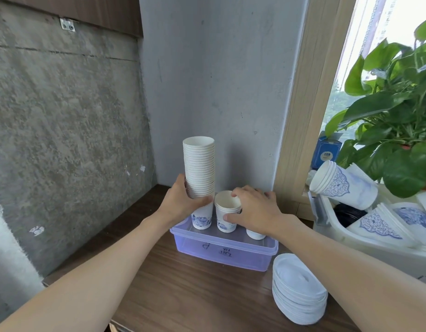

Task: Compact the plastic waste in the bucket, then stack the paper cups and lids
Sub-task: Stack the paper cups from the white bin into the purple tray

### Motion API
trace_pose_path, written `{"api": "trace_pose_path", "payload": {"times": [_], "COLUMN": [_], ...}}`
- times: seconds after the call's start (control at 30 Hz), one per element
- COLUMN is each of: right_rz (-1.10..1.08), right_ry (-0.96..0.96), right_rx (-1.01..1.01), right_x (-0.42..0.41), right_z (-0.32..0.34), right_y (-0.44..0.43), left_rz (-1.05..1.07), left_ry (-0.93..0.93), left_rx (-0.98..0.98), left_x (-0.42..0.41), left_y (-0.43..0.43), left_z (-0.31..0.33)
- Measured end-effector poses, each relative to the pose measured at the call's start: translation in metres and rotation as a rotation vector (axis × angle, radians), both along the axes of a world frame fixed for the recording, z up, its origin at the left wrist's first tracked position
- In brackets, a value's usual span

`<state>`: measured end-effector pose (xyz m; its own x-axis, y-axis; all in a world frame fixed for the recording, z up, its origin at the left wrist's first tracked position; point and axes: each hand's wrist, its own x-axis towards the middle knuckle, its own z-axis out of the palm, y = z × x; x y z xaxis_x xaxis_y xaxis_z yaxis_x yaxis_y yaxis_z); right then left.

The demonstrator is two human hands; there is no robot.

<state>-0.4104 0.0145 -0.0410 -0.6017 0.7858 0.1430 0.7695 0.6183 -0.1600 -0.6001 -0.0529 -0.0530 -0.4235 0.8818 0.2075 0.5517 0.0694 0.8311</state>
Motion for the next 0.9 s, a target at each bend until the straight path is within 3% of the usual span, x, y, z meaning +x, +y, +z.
{"api": "trace_pose_path", "payload": {"times": [0.17,0.27,0.33,0.4,0.6,0.9], "right_rz": [-0.054,-0.138,-0.163,-0.169,-0.16,-0.077], "right_ry": [-0.025,-0.063,-0.046,-0.008,0.201,0.569], "right_rx": [0.023,-0.046,-0.108,-0.086,0.016,0.163], "right_x": [0.015,0.024,0.026,0.029,0.035,0.024], "right_z": [0.002,0.004,0.003,0.003,0.015,0.041], "right_y": [0.001,0.002,0.001,-0.001,-0.009,-0.021], "left_rz": [0.085,0.219,0.147,0.013,-0.12,-0.079], "left_ry": [0.034,0.309,0.495,0.579,0.638,0.439], "left_rx": [0.042,0.2,0.299,0.278,-0.063,0.038], "left_x": [0.002,0.017,0.032,0.047,0.067,0.062], "left_y": [-0.013,-0.03,-0.039,-0.041,-0.024,-0.015], "left_z": [-0.002,-0.001,0.002,0.006,0.008,-0.008]}}
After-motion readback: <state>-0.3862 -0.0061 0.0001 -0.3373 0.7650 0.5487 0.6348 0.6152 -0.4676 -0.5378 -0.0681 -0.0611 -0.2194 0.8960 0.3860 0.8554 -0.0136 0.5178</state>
